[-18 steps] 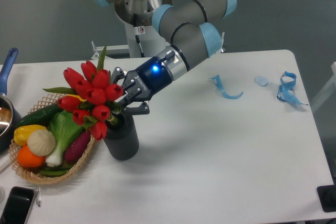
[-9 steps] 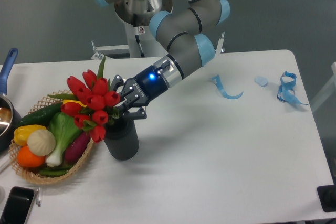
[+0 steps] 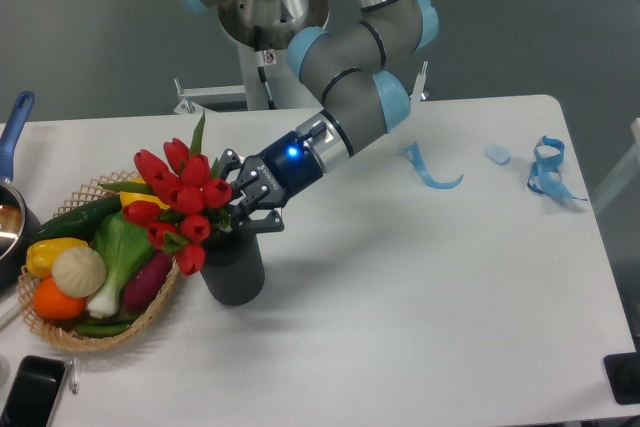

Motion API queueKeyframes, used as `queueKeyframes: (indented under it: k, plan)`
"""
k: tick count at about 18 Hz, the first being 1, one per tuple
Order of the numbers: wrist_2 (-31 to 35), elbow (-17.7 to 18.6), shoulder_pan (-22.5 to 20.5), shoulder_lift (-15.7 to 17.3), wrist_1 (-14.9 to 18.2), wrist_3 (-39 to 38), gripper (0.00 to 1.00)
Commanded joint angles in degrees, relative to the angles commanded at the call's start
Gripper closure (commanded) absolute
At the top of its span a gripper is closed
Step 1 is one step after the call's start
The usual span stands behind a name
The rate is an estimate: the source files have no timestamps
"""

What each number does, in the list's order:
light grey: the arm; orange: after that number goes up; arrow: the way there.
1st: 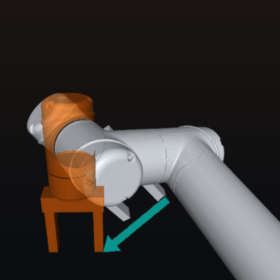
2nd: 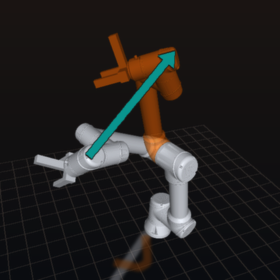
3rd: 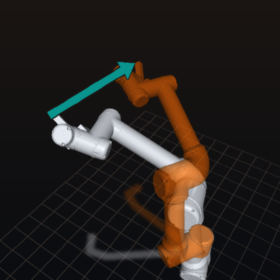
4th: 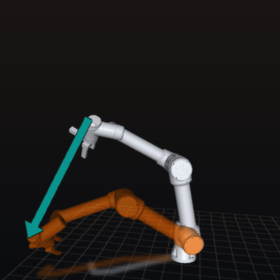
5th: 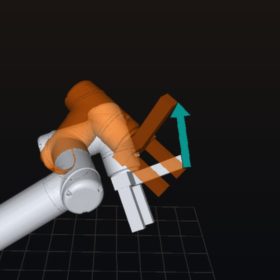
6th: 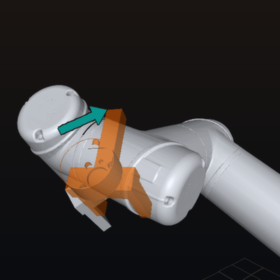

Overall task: Insert the flowers into the vase
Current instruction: 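Push the tulip stems down into the vase with the gripper, then open the gripper to release the tulips in the vase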

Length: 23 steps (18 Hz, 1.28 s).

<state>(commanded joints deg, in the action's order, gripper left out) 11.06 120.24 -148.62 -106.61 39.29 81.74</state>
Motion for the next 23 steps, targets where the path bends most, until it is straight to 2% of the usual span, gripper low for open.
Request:
queueKeyframes:
  k: [2,3,6,9,10,11,12,19,23]
  plan:
    - [2.7,-0.2,-0.3,0.0,-0.1,0.0,0.57]
    - [2.8,-0.3,-0.4,0.0,-0.1,0.1,0.51]
    - [2.9,-0.3,-0.4,0.2,-0.1,-0.1,0.49]
    - [3.0,-0.5,-0.4,0.5,-0.2,0.0,0.24]
    - [3.1,-0.5,-0.4,0.8,-0.2,0.0,0.18]
    - [3.3,-0.5,-0.4,1.3,-0.2,0.0,0.05]
    - [4.5,-0.3,-0.4,2.1,-0.1,0.0,0.0]
    - [18.5,1.5,-0.6,9.8,0.2,-0.9,0.0]
    - [33.7,-0.4,-3.0,13.5,0.4,-3.8,0.0]
